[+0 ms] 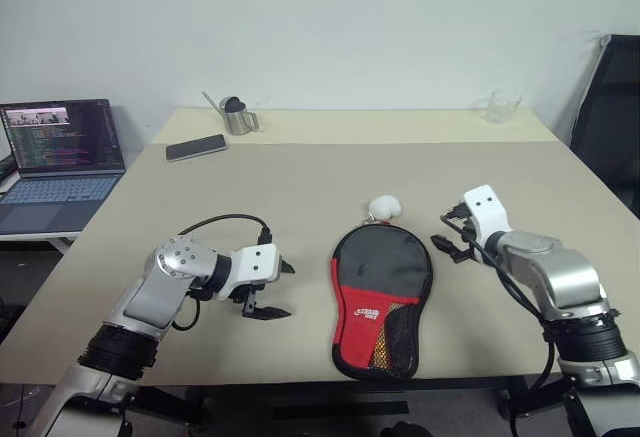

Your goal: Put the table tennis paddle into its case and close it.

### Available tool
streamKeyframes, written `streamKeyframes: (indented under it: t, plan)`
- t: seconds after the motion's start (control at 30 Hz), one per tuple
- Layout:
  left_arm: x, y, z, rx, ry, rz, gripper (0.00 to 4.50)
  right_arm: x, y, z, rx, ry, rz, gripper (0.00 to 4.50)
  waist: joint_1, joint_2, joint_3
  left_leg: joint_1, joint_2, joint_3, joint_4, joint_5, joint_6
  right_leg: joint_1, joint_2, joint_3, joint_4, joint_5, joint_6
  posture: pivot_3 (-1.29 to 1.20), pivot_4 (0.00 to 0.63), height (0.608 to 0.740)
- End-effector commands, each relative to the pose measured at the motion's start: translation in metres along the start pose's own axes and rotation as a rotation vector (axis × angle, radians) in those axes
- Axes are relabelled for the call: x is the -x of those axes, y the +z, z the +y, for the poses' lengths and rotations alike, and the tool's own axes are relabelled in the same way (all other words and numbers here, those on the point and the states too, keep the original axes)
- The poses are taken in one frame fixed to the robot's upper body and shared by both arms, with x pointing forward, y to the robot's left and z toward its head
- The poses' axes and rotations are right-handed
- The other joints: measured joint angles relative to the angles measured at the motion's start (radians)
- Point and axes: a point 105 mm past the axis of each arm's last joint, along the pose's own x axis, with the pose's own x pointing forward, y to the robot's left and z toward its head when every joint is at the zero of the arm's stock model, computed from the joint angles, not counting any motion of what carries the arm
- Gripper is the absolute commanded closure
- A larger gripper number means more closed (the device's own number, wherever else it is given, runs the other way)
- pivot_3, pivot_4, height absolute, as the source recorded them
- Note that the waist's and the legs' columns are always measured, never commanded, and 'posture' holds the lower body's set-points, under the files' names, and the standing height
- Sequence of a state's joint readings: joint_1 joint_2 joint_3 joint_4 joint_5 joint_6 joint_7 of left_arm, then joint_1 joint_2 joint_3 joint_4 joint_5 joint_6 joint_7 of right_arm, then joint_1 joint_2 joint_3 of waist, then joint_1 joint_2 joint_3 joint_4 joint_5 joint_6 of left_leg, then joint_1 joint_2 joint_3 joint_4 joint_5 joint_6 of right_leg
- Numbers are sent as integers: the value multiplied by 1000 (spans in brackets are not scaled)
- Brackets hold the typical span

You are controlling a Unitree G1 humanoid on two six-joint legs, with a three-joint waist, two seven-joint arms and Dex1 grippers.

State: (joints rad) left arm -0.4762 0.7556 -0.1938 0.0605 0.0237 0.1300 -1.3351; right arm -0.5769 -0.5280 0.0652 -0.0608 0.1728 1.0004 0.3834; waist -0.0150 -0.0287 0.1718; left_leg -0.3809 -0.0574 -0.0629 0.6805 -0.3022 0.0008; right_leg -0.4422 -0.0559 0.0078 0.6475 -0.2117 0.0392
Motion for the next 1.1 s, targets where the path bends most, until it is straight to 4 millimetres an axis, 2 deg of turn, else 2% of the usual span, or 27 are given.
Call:
streamKeyframes:
  t: [0.03,0.27,0.4,0.47,0.6,0.7,0.83,0.93,1.1]
  plan:
    - [-7,14,0,-6,21,-43,308,-2,6,5,42,-3,-16,0,-1,0,0,0,0,0,0,0,0,0,0,0,0,0,0,0,150,740]
    - [-27,29,1,-20,16,-84,308,-11,9,14,51,21,-21,0,-10,0,0,1,0,1,0,0,0,0,1,0,0,0,0,0,150,740]
    - [-47,37,17,-8,43,-104,308,-13,8,14,63,15,-17,0,-12,0,0,1,0,1,0,0,0,1,1,0,1,0,0,0,150,740]
    - [-52,41,16,-29,23,-103,308,-11,8,8,62,-2,-17,0,-14,0,0,2,0,1,0,0,0,1,1,1,1,0,0,0,150,740]
    - [-50,44,7,-40,-26,-116,308,2,-6,-24,-9,-98,30,0,-14,0,0,2,0,3,0,0,0,0,1,3,1,0,0,0,150,740]
    - [-47,39,7,-36,-22,-100,308,4,-19,-32,-14,-138,67,0,-13,0,0,2,0,3,0,0,0,1,1,3,0,0,0,0,150,740]
    - [-44,35,7,-36,-21,-87,308,-4,-17,-14,-8,-107,59,0,-20,0,0,4,1,6,0,0,1,1,1,6,1,0,0,0,150,740]
    - [-44,35,9,-39,-16,-83,308,-13,-17,6,5,-56,64,0,-20,0,-1,8,2,7,-1,0,1,4,2,6,2,0,0,0,150,740]
    - [-45,38,9,-42,-8,-88,308,-23,-6,35,-16,14,25,0,-27,0,-1,18,3,8,-1,-1,2,13,3,6,1,0,0,0,150,740]
